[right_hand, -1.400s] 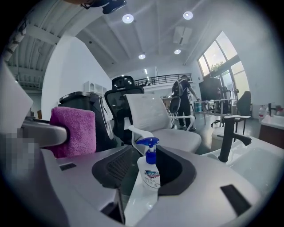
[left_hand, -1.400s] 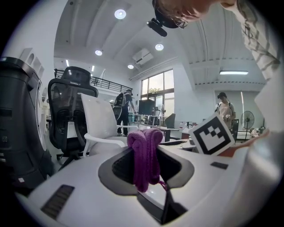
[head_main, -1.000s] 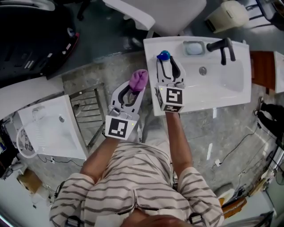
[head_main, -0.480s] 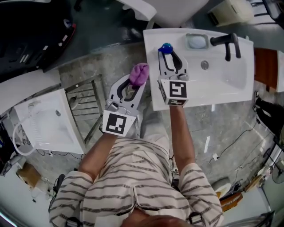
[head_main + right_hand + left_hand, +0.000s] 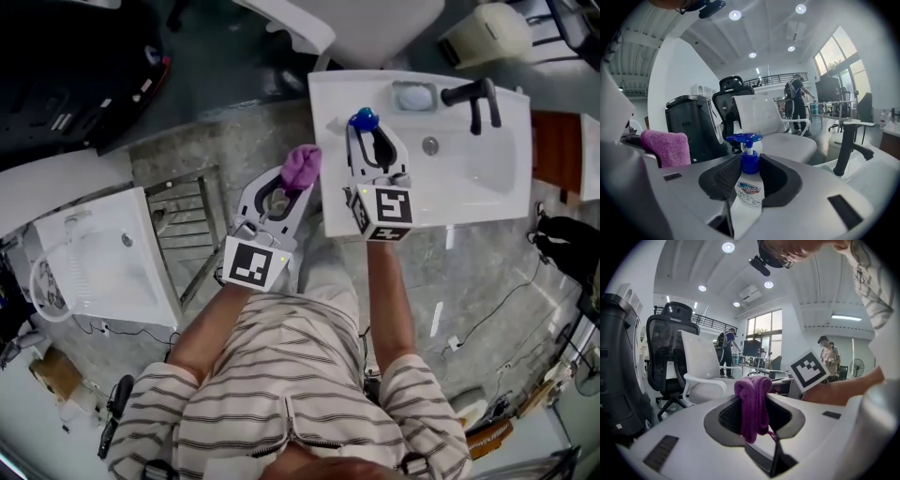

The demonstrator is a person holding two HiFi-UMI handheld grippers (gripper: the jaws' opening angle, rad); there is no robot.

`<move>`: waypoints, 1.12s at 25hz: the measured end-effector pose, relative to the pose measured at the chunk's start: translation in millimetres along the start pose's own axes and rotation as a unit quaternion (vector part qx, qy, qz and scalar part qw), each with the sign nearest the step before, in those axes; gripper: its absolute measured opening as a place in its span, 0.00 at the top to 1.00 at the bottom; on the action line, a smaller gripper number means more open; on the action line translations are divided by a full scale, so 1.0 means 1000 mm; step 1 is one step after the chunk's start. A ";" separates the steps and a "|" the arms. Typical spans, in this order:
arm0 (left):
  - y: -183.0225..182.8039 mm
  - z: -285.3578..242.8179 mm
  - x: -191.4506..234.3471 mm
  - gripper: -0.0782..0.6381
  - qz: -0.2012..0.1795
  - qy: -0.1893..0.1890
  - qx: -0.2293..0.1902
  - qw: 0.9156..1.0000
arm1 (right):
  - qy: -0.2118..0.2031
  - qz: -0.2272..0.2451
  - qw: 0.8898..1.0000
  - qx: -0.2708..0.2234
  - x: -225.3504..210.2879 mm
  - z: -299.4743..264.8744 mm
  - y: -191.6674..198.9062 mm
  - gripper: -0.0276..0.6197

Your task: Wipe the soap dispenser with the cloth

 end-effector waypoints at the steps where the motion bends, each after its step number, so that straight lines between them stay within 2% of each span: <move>1: -0.003 0.002 -0.002 0.73 0.001 0.000 -0.002 1.000 | -0.002 -0.001 1.000 -0.001 0.001 0.005 -0.006 0.75; 9: -0.032 0.017 -0.019 0.73 -0.014 0.016 -0.031 0.999 | -0.009 -0.001 1.000 -0.027 0.014 0.045 -0.059 0.75; 15: -0.058 0.026 -0.030 0.73 -0.026 0.023 -0.035 0.999 | -0.007 -0.004 0.999 -0.043 0.026 0.073 -0.093 0.75; 20: -0.074 0.035 -0.040 0.73 -0.032 0.032 -0.050 0.998 | -0.009 -0.029 0.998 -0.051 0.030 0.103 -0.117 0.75; 28: -0.094 0.043 -0.056 0.73 -0.051 0.053 -0.074 0.995 | 0.002 -0.018 0.998 -0.065 0.032 0.128 -0.145 0.75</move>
Point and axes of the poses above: the fingertips, and each gripper's own axes: z backward along the fingers, x to its left, y out of its underside, the point moved 6 cm from there along z, backward along the fingers, and after that the axes turned 8 degrees about z, right-handed, at the moved point
